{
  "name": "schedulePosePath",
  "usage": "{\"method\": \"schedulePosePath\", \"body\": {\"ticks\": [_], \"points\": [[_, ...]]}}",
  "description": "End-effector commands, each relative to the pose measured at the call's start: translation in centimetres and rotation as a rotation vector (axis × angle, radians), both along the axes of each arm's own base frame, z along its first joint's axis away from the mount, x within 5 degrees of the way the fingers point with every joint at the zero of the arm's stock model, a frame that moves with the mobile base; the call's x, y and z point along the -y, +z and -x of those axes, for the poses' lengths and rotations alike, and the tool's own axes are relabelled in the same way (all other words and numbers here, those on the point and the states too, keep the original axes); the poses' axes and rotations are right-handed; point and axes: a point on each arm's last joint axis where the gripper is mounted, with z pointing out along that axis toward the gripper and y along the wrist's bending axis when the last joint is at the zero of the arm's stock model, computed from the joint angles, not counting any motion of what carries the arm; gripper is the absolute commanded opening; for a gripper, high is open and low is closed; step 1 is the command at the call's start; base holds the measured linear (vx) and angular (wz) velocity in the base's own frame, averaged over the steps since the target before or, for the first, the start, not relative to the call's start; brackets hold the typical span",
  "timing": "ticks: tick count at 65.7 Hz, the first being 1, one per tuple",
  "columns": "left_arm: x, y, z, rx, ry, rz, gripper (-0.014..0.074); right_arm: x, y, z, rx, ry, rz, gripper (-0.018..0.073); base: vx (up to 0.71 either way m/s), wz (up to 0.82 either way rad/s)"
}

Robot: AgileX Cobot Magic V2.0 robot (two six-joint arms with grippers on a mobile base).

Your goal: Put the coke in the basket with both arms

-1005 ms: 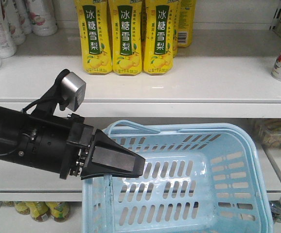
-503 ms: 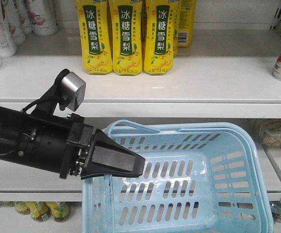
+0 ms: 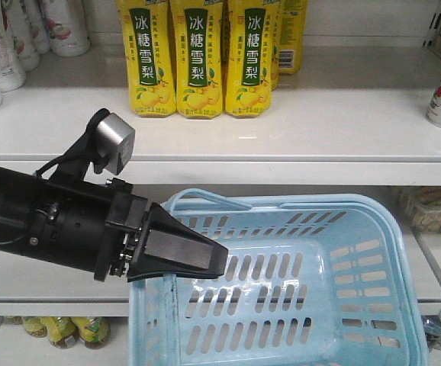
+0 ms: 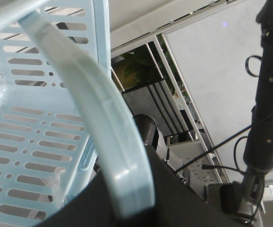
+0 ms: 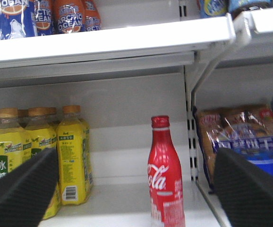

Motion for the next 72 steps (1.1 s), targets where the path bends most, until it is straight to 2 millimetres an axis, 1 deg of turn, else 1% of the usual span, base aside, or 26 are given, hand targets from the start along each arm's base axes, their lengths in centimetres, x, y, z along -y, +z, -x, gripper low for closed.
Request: {"method": "schedulePosePath", "body": {"ticks": [1,3,4,13,17,26,36,41,51,57,64,72], "points": [[0.0,2.5,0.5,0.021,0.006,0.119,-0.0006,-0.4,2.0,-1.4,0.137,0.022,0.064,0.0727,0.00,0.00],[0.0,2.5,0.5,0.021,0.006,0.119,-0.0006,-0.5,2.0,-1.8,0.138,0.026,0.065,0.0725,0.00,0.00],[0.0,2.5,0.5,0.021,0.006,0.119,-0.0006,-0.5,2.2,-2.4,0.132,0.029,0.065,0.0724,0.00,0.00],[0.0,2.5,0.5,0.021,0.006,0.119,-0.0006,-0.6,3.0,-5.4,0.080,0.029,0.076,0.0706,0.00,0.00],[0.0,2.5,0.5,0.021,0.006,0.119,-0.0006,-0.6,3.6,-6.8,0.063,0.016,0.111,0.0695,0.00,0.00],[0.0,2.5,0.5,0.021,0.006,0.119,-0.0006,-0.5,4.8,-9.6,0.035,0.001,0.133,0.0676,0.00,0.00],[0.0,2.5,0.5,0.021,0.006,0.119,-0.0006,-0.5,5.2,-12.5,-0.008,0.000,0.135,0.0661,0.00,0.00],[0.0,2.5,0.5,0.021,0.006,0.119,-0.0006,-0.5,5.3,-13.7,-0.020,0.001,0.127,0.0652,0.00,0.00],[0.0,2.5,0.5,0.021,0.006,0.119,-0.0006,-0.4,5.4,-15.6,-0.043,-0.010,0.116,0.0640,0.00,0.00],[0.0,2.5,0.5,0.021,0.006,0.119,-0.0006,0.6,5.1,-16.4,-0.064,-0.053,0.097,0.0636,0.00,0.00],[0.0,2.5,0.5,0.021,0.007,0.119,-0.0006,1.9,5.1,-16.4,-0.062,-0.107,0.047,0.0633,0.00,0.00],[0.0,2.4,0.5,0.022,0.010,0.119,-0.0006,2.7,4.9,-16.5,-0.068,-0.140,0.051,0.0629,0.00,0.00]]}}
